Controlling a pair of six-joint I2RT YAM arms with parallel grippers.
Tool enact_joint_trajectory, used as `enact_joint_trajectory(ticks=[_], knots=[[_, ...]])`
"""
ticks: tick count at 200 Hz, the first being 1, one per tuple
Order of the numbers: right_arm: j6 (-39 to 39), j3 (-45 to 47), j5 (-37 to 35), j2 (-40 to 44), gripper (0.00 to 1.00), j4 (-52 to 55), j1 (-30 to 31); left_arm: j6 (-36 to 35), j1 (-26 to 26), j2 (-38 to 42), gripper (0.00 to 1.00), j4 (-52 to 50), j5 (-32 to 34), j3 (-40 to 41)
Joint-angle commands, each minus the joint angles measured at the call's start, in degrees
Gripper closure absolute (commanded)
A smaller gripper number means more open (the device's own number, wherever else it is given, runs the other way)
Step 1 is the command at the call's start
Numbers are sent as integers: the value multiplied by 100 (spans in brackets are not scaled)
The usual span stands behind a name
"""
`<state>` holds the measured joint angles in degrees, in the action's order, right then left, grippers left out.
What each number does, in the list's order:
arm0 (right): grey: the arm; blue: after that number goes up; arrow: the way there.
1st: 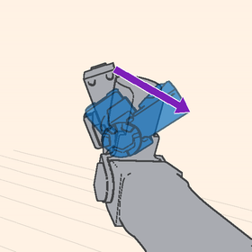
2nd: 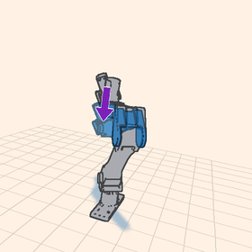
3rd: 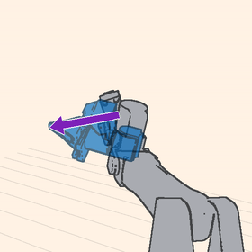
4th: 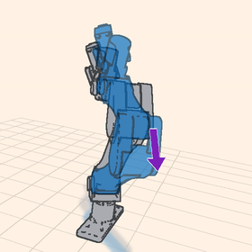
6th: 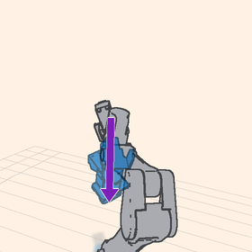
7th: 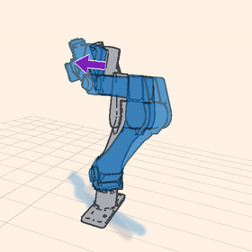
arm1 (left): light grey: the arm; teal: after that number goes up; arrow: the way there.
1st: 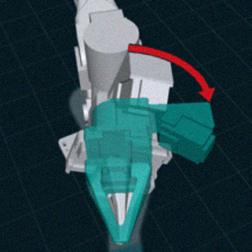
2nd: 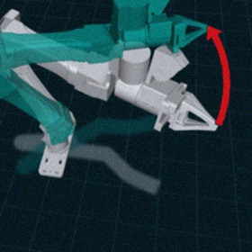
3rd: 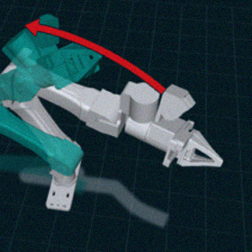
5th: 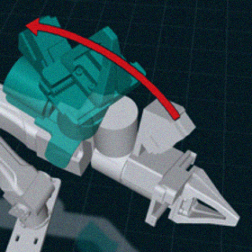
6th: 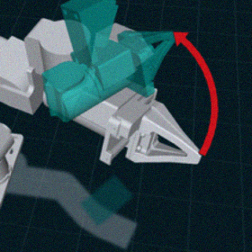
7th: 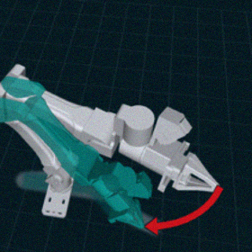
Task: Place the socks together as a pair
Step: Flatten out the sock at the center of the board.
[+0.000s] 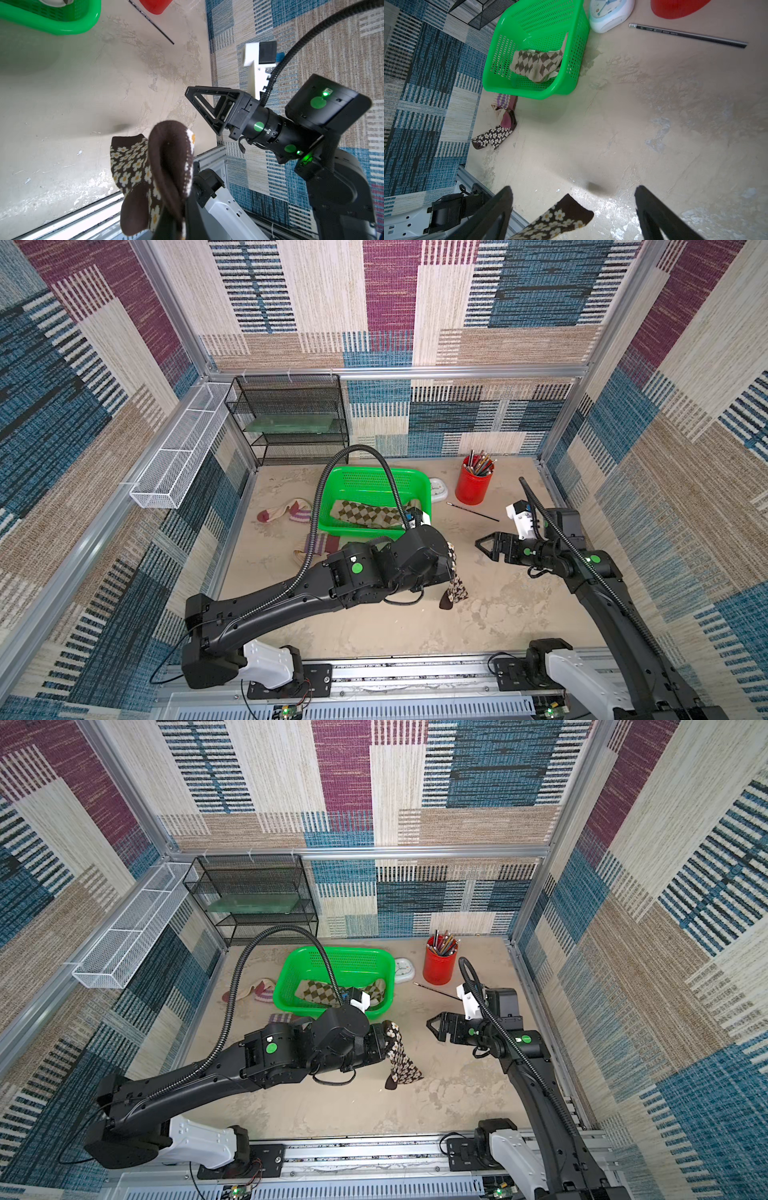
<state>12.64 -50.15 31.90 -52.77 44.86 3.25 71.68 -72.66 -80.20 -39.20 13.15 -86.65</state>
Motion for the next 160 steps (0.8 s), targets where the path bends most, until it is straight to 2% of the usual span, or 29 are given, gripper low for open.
enact_joint_trajectory(ticks=[1,43,84,130,160], knots=[[-34,-25,0,28,6,-39,-4,518,-170,100,98,349,483,118],[-69,67,18,30,6,-48,-2,863,-165,295,98,729,603,954],[-57,144,193,-79,6,-48,0,868,461,628,98,1112,395,1729],[-34,345,431,-58,6,-8,4,772,1389,1083,98,1352,117,2613],[-162,581,956,-1,6,-138,270,662,1587,1219,98,1615,-24,2835]])
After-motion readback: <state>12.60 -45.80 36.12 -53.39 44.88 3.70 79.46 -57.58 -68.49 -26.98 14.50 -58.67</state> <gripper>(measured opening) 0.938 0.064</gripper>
